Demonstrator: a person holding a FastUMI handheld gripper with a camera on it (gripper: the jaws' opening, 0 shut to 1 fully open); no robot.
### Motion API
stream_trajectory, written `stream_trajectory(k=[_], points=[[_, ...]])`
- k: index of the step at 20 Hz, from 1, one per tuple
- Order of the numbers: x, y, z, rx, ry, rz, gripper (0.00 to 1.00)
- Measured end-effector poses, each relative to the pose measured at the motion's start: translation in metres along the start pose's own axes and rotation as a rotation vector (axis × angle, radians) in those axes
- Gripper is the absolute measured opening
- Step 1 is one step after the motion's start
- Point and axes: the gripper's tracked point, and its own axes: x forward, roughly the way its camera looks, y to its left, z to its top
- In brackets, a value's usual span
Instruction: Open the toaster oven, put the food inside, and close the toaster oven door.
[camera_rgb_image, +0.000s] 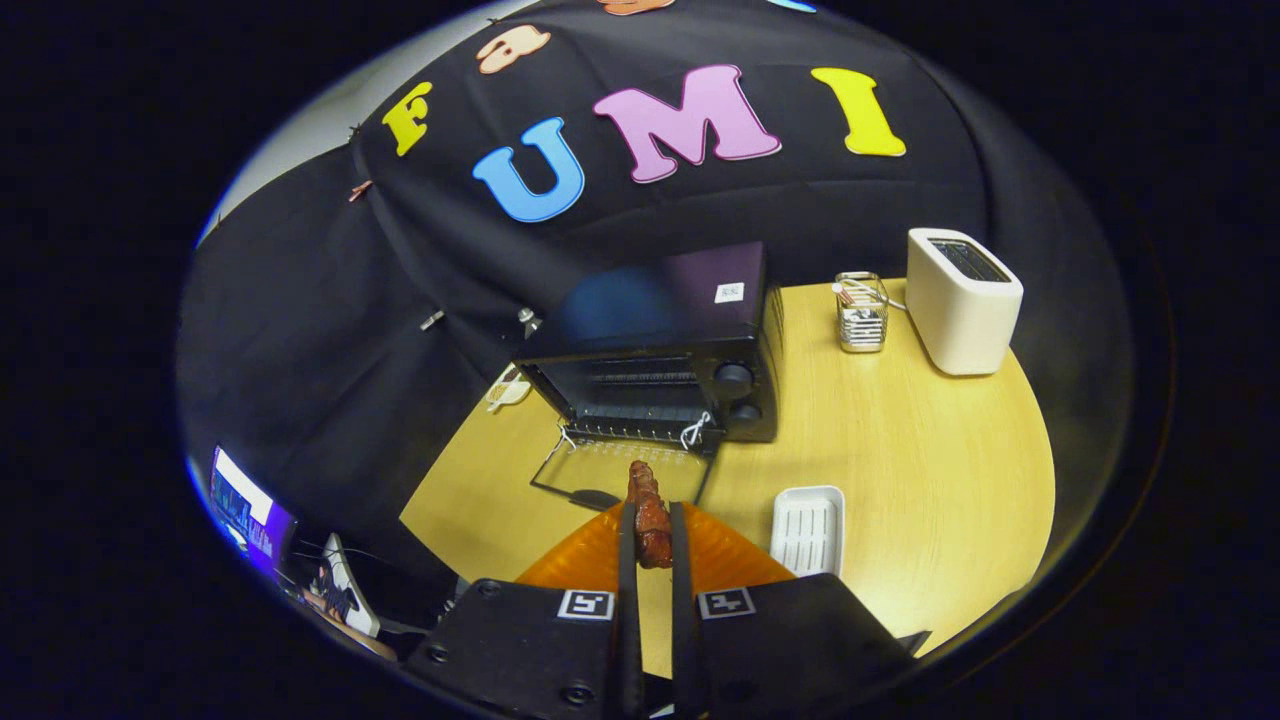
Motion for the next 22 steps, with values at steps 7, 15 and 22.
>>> stream_trajectory(k=[7, 15, 22], points=[[0.069, 0.056, 0.014, -0.018, -0.126, -0.032, 0.16], [0.156, 0.05, 0.036, 0.023, -0.192, -0.146, 0.16], [0.216, 0.051, 0.045, 0.199, -0.254, -0.164, 0.16]])
